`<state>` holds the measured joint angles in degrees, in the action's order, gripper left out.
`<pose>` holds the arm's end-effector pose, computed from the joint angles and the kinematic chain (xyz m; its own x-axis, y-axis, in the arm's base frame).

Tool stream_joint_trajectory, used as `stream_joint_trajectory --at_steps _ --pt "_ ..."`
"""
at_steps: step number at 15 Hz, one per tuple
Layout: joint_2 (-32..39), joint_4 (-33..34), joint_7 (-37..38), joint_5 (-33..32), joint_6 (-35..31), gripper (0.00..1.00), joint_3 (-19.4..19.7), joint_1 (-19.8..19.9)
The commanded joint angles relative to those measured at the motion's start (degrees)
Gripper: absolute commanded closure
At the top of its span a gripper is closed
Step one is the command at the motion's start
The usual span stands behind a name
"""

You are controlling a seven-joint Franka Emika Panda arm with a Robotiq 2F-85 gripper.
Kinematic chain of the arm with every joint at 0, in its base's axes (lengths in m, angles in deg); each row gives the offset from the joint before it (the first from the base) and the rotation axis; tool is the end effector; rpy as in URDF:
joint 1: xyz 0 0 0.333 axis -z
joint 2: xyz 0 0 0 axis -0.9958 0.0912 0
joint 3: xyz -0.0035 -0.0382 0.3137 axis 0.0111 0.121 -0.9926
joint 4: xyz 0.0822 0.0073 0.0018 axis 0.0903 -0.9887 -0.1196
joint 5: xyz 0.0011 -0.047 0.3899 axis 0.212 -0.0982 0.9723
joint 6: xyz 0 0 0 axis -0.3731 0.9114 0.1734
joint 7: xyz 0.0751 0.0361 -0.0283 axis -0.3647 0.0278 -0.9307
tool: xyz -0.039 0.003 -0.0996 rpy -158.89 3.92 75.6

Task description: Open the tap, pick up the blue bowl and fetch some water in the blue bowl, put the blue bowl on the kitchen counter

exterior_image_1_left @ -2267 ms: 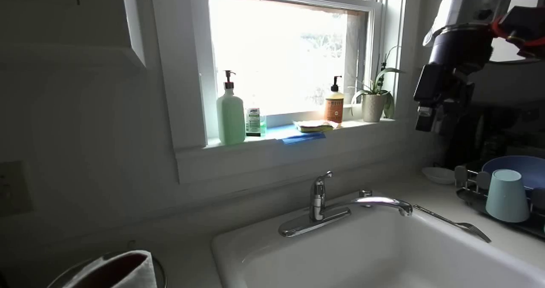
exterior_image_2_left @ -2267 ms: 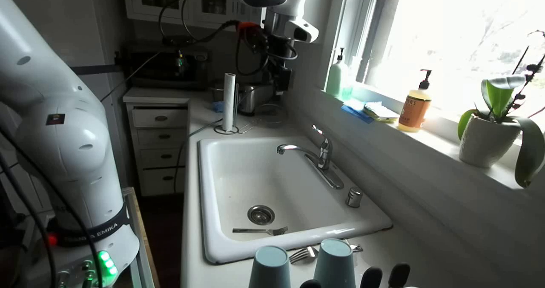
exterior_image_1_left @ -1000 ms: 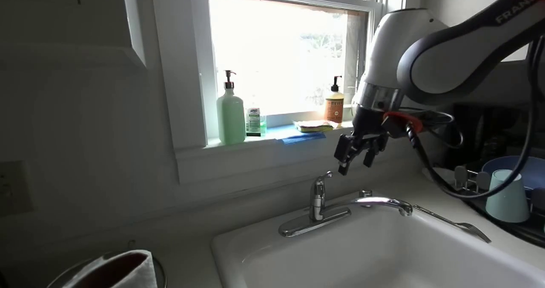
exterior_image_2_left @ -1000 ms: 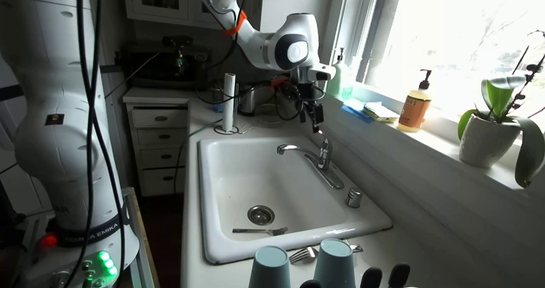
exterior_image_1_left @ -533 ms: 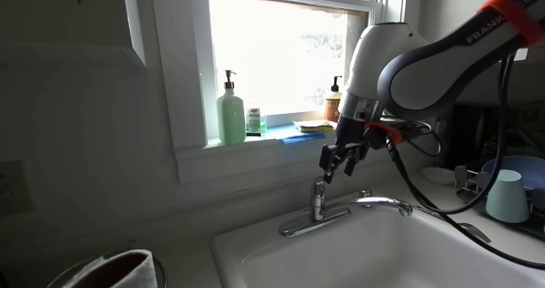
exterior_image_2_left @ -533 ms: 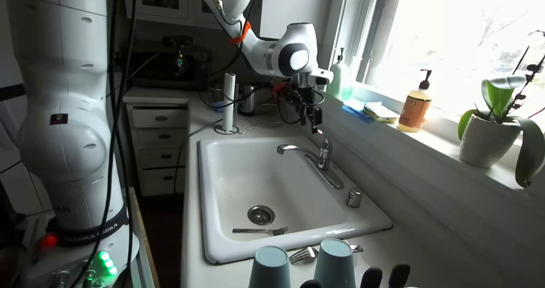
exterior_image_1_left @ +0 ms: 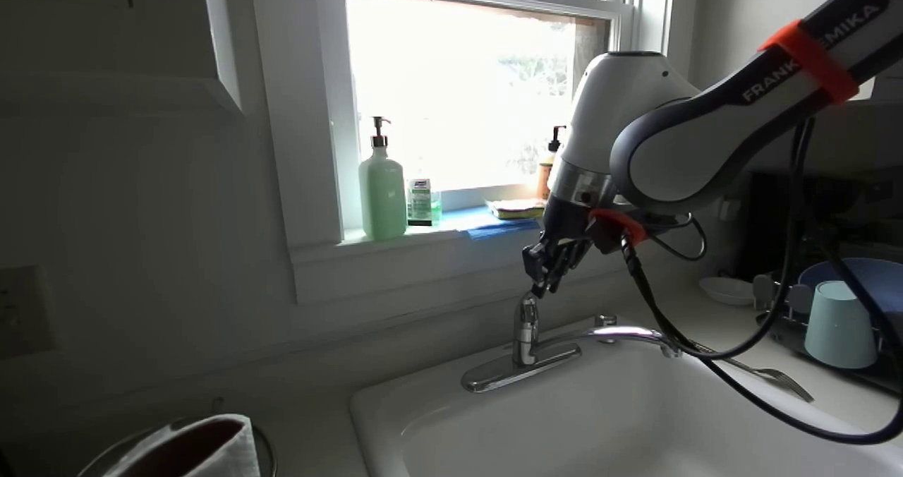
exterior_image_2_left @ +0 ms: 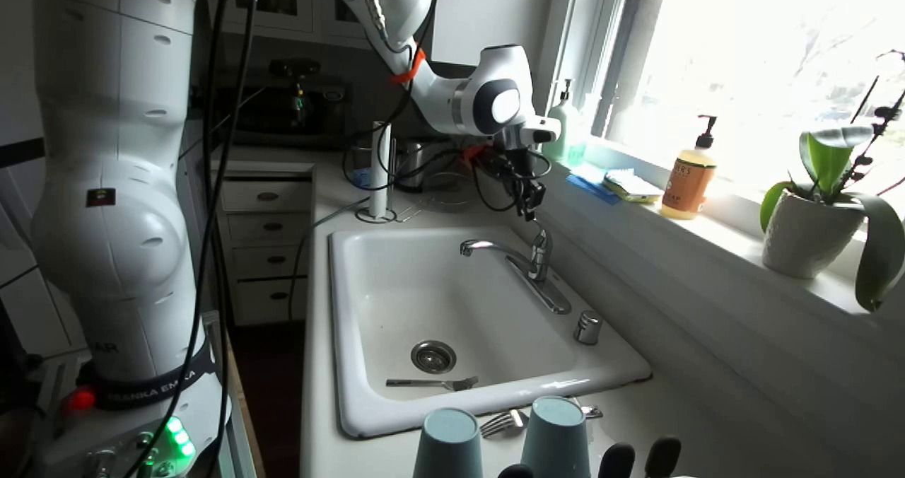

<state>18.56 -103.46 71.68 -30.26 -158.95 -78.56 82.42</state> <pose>0.6178 0.0189 0.3862 0.9128 -0.1411 0.3833 -0.1729 -0.9837 0.0498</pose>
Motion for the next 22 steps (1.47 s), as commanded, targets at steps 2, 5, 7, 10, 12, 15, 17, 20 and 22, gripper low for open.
stream_joint_trajectory --at_steps 2,5,7,10,12,15,17,20,22 --pt "1.81 2.40 1.74 -2.82 -1.53 0.93 2.03 -1.44" --pt "1.73 2.98 1.85 -3.51 -1.91 0.94 2.42 -1.56" --pt "1.76 3.38 1.99 -3.62 -2.12 0.94 2.71 -1.60" --pt "1.88 3.55 1.92 -3.46 -2.89 0.94 3.09 -1.67" --pt "1.65 3.57 2.15 -2.37 -2.17 0.49 3.08 -1.69" --pt "-1.34 2.67 4.98 -3.05 3.17 0.35 4.12 -1.80" --pt "-3.62 1.97 7.26 -4.01 7.01 0.21 5.21 -1.32" --pt "-7.85 0.30 7.64 -3.00 15.61 0.02 5.74 0.57" --pt "-10.61 -0.67 5.63 -1.47 21.48 0.00 6.52 2.94"
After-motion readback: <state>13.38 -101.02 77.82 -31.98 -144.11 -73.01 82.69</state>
